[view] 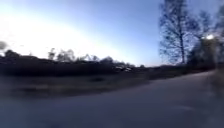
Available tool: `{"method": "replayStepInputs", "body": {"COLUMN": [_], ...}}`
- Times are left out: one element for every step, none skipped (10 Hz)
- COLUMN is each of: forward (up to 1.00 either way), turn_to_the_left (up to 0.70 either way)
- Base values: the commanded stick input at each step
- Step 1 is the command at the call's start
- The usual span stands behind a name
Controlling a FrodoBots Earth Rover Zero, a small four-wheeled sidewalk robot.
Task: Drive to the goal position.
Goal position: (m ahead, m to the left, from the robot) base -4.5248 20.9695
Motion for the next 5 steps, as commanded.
{"method": "replayStepInputs", "body": {"forward": [0.0, 0.0, 0.0, 0.0, 0.0], "turn_to_the_left": [1.0, 1.0, 1.0, 1.0, 1.0]}}
